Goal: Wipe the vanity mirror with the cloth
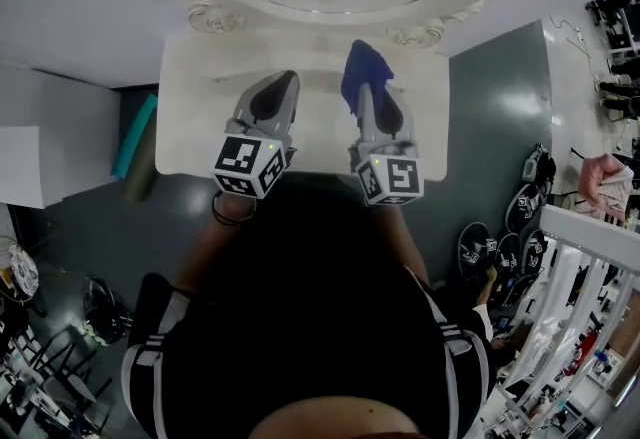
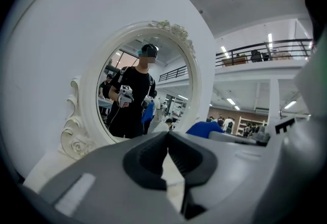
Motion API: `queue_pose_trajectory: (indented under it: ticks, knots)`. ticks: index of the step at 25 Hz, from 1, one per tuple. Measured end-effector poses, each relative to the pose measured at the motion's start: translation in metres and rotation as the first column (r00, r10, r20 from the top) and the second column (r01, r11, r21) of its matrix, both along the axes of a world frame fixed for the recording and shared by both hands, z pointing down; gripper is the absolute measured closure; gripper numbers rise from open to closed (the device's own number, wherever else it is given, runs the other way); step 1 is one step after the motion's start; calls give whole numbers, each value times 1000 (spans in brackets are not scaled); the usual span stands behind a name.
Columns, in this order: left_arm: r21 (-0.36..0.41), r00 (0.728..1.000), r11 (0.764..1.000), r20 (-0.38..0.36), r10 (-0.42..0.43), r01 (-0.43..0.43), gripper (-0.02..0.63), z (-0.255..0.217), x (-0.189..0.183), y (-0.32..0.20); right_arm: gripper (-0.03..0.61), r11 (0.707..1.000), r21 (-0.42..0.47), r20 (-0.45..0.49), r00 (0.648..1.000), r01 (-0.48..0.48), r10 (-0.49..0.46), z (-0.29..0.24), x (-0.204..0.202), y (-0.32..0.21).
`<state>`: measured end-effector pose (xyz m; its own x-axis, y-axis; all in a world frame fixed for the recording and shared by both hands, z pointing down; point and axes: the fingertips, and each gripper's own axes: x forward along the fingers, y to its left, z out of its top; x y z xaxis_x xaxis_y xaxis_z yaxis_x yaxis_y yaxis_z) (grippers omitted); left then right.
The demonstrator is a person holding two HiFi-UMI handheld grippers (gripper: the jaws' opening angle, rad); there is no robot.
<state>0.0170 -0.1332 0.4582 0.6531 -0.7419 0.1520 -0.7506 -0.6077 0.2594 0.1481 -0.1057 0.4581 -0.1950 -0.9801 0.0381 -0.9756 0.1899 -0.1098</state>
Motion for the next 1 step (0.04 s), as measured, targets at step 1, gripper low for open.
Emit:
queue_pose_trajectory:
  ticks: [1]
  knots:
    - [1,1000,1000,1,0,0,604,0,0,0,532,1000,1,2,1000,1,-1,0,0,0]
